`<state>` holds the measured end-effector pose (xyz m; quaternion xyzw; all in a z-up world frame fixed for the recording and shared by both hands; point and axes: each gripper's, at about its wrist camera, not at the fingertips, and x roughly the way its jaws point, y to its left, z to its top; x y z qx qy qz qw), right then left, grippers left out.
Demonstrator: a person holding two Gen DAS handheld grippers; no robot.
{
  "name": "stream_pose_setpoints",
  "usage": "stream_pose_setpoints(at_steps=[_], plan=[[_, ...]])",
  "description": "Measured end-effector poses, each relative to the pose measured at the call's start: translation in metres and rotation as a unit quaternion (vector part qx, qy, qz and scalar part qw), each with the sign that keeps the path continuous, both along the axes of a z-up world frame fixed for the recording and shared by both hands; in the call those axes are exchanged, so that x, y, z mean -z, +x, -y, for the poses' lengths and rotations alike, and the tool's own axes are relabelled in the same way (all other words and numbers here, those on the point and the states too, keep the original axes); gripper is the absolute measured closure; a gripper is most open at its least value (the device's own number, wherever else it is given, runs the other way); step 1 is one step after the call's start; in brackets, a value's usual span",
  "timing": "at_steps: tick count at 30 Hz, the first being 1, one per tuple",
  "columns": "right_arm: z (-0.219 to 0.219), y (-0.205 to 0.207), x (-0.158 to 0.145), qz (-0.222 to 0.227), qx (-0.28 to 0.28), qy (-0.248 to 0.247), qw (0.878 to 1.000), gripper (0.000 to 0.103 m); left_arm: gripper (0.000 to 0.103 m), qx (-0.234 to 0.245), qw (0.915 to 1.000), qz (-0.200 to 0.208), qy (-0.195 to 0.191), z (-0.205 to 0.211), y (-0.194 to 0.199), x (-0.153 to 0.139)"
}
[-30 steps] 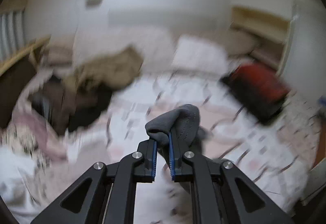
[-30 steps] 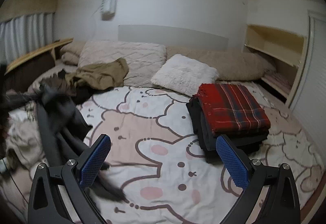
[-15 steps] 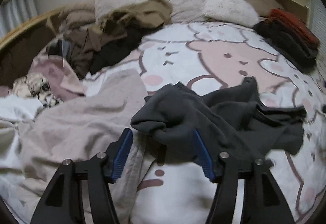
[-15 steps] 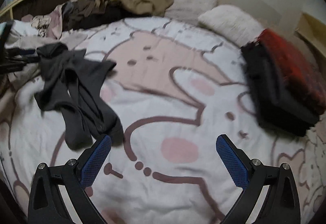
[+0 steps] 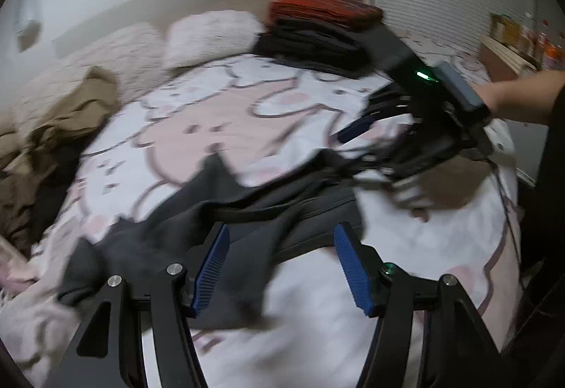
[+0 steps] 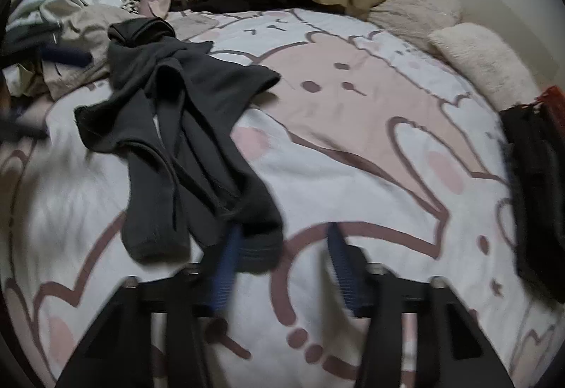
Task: Fold clothes
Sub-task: 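Grasp the grey T-shirt hem with the right gripper while the left gripper holds it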
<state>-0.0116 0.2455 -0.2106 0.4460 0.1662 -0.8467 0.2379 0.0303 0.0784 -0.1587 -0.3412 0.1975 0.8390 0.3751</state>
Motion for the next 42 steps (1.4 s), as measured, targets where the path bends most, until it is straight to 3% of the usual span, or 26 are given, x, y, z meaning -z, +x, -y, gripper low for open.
stream_pose_setpoints(at_steps=[1, 4, 8, 12, 17, 21, 23, 24, 27, 29, 30, 32, 33, 37, 42], plan=[[0.0, -0.002, 0.001, 0.009, -0.004, -0.011, 1.0, 0.081, 0.042, 0.009, 0.9999, 0.006, -0.001, -0.008, 0.0, 0.004], [-0.001, -0.002, -0.005, 0.015, -0.001, -0.031, 0.999, 0.091, 0.042, 0.028, 0.9994, 0.016, -0.01, -0.027, -0.001, 0.016], [-0.016, -0.004, -0.026, 0.002, 0.034, -0.082, 0.996, 0.094, 0.042, 0.049, 0.9984, 0.019, -0.022, -0.045, 0.001, 0.028], [-0.029, -0.01, -0.036, -0.013, 0.071, -0.097, 0.993, 0.098, 0.042, 0.052, 0.9979, 0.011, -0.036, -0.059, -0.006, 0.034], [-0.039, -0.014, -0.029, 0.008, 0.092, -0.111, 0.99, 0.098, 0.042, 0.065, 0.996, 0.001, -0.062, -0.08, 0.003, 0.041], [-0.045, -0.014, -0.024, 0.043, 0.092, -0.154, 0.983, 0.098, 0.042, 0.067, 0.9924, -0.008, -0.103, -0.09, 0.01, 0.056], [-0.043, -0.014, -0.023, 0.044, 0.091, -0.149, 0.984, 0.098, 0.053, 0.054, 0.9924, -0.003, -0.11, -0.091, 0.005, 0.061], [-0.043, -0.013, -0.023, 0.046, 0.092, -0.149, 0.983, 0.097, 0.07, 0.046, 0.993, 0.003, -0.109, -0.09, 0.001, 0.061], [-0.044, -0.015, -0.019, 0.059, 0.1, -0.153, 0.981, 0.097, 0.083, 0.02, 0.9948, 0.014, -0.099, -0.081, -0.01, 0.055], [-0.046, -0.016, -0.016, 0.063, 0.106, -0.153, 0.98, 0.096, 0.086, -0.002, 0.9964, 0.019, -0.083, -0.068, -0.015, 0.046], [-0.048, -0.016, -0.015, 0.064, 0.11, -0.153, 0.98, 0.091, 0.087, -0.013, 0.997, 0.021, -0.074, -0.061, -0.017, 0.041], [-0.05, -0.017, -0.014, 0.065, 0.121, -0.15, 0.979, 0.054, 0.088, -0.034, 0.9978, 0.022, -0.053, -0.042, -0.019, 0.028], [-0.051, -0.015, -0.015, 0.058, 0.125, -0.151, 0.979, 0.029, 0.088, -0.045, 0.9978, 0.023, -0.042, -0.031, -0.019, 0.022], [-0.048, -0.012, -0.021, 0.035, 0.108, -0.156, 0.981, 0.028, 0.088, -0.108, 0.9938, 0.026, -0.004, 0.026, -0.027, -0.001], [-0.039, -0.011, -0.017, 0.042, 0.079, -0.147, 0.985, 0.028, 0.088, -0.231, 0.9726, 0.014, 0.024, 0.108, -0.033, -0.015]])
